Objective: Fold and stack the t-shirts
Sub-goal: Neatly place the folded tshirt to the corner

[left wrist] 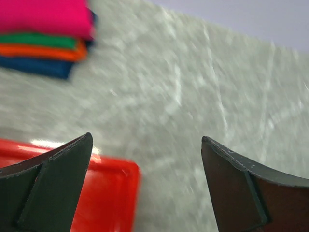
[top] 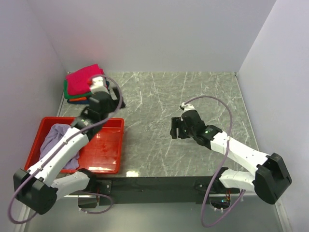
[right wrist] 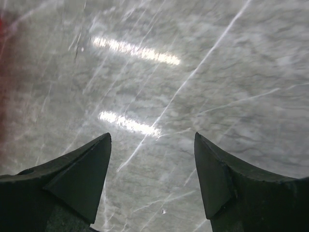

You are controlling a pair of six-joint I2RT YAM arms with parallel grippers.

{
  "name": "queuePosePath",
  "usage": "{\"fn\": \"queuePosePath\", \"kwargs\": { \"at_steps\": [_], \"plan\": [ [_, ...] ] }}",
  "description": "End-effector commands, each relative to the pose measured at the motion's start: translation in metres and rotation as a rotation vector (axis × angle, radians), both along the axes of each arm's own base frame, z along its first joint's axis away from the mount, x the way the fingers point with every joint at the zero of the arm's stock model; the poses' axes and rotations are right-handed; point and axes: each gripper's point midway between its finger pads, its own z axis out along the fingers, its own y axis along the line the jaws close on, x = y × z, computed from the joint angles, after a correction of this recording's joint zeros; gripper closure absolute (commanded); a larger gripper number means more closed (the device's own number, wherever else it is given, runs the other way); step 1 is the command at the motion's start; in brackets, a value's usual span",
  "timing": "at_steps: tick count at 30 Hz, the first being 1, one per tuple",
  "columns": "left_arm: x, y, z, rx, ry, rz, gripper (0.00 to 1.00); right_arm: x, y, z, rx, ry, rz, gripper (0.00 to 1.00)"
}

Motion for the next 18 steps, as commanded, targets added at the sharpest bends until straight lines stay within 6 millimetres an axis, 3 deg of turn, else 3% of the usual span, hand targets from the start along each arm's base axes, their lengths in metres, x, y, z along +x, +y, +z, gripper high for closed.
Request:
{"fn": "queuePosePath", "kwargs": {
  "at_steps": [1,6,10,18],
  "plan": [
    [-0.024,-0.026,-0.012,-0.027,0.008,-0.004,0.01,0.020,-0.013,0.043,0.012,-0.137,-0.068,0.23],
    [-0.051,-0.066,-0.030,-0.080,0.051,-0.141,0.01,0.025,-0.021,0.067,0.060,-0.225,-0.108,0.22],
    [-0.064,-0.089,-0.026,-0.086,0.038,-0.227,0.01,0.025,-0.026,0.077,0.084,-0.269,-0.131,0.19],
    [-0.075,-0.090,-0.006,-0.072,-0.036,-0.236,0.01,0.024,-0.035,0.079,0.060,-0.279,-0.153,0.18]
  ]
}}
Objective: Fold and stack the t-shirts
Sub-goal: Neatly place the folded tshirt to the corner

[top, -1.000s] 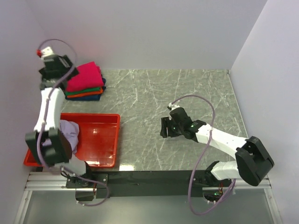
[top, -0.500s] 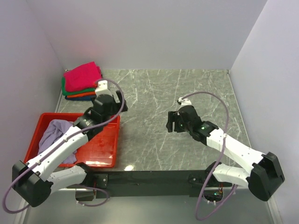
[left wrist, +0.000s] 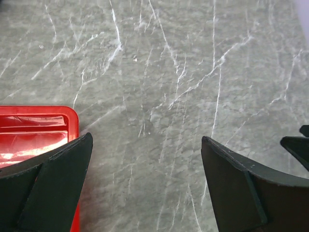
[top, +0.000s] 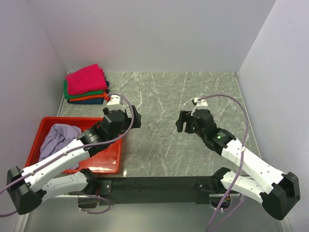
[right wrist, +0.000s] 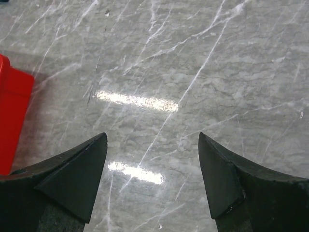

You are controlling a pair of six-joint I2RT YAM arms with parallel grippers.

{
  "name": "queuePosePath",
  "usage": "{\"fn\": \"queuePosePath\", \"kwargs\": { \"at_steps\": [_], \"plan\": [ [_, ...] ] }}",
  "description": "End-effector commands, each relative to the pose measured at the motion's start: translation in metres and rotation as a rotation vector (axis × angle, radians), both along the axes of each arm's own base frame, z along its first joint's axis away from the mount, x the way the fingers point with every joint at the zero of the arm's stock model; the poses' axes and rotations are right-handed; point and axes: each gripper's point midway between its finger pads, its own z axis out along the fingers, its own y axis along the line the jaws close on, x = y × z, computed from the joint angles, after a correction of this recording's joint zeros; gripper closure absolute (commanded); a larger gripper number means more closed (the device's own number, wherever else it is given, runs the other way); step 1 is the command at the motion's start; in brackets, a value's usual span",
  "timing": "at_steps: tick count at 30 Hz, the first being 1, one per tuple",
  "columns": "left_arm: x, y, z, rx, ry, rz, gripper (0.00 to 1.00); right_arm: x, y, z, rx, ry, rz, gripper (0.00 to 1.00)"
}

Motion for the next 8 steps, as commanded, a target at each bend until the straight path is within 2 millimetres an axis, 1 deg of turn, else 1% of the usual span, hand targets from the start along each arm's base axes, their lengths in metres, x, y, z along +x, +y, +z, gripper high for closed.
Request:
{"fn": "queuePosePath", "kwargs": {
  "at_steps": [1,3,4,8],
  "plan": [
    [0.002,0.009,0.023,-0.035,-0.077,0.050,0.01,0.007,-0.006,0.013,-0.004,-0.045,-0.031,0.18],
    [0.001,0.012,0.025,-0.030,-0.083,0.057,0.01,0.007,-0.006,0.013,-0.003,-0.042,-0.031,0.18],
    [0.000,0.014,0.023,-0.021,-0.076,0.061,0.00,0.007,-0.005,0.014,-0.002,-0.043,-0.029,0.18],
    [-0.002,0.020,0.029,-0.023,-0.091,0.077,0.01,0.006,-0.007,0.017,0.007,-0.053,-0.035,0.18]
  ]
}}
